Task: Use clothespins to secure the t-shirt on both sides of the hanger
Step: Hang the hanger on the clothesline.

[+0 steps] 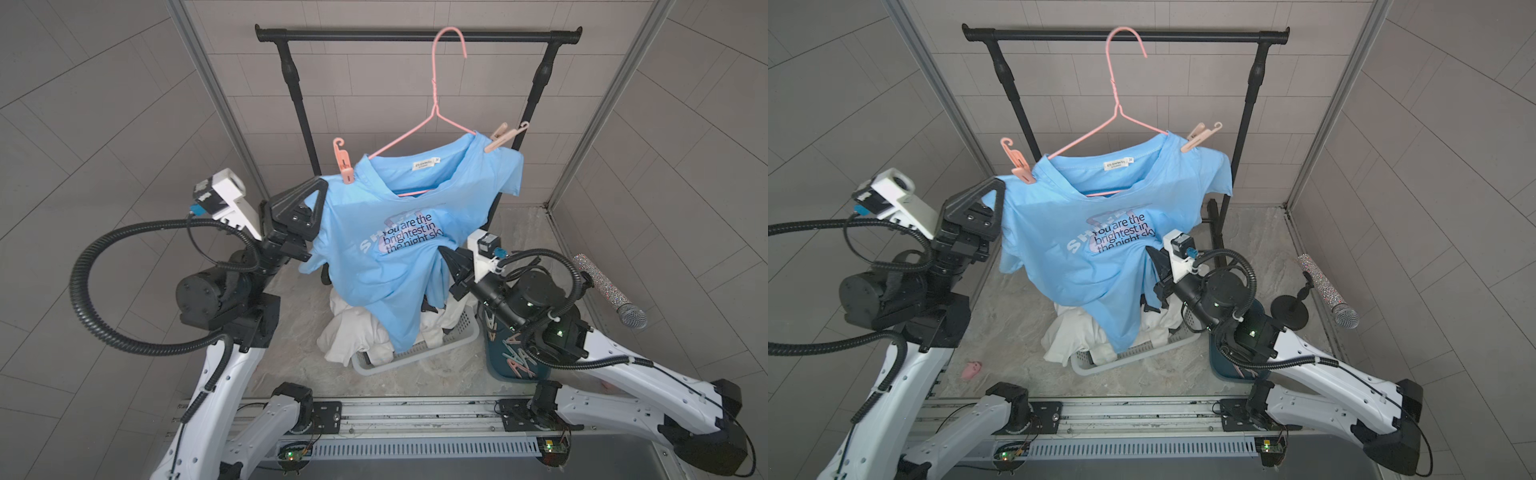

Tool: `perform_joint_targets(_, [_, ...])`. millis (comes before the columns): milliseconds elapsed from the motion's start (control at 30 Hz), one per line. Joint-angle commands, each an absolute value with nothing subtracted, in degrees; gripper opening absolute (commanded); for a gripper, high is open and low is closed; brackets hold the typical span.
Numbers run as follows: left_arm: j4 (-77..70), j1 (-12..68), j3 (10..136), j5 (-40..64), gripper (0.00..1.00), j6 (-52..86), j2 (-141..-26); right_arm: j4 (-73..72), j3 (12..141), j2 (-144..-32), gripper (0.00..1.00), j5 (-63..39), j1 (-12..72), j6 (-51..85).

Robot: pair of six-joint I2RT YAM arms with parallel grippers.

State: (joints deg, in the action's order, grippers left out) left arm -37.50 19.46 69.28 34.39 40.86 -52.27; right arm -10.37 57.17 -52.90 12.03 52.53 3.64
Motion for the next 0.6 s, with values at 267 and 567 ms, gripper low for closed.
perform_joint_targets(267, [-31.9, 40.6, 70.4, 11.6, 0.00, 11.2, -59.8, -3.5, 69.0, -57.8, 0.00, 9.1, 31.5, 5.6])
perform_joint_targets(567, [-36.5, 53.6, 74.6, -7.5, 0.00, -6.0, -67.5, -5.2, 74.9, -66.3, 0.00, 2.5, 21.3, 11.8])
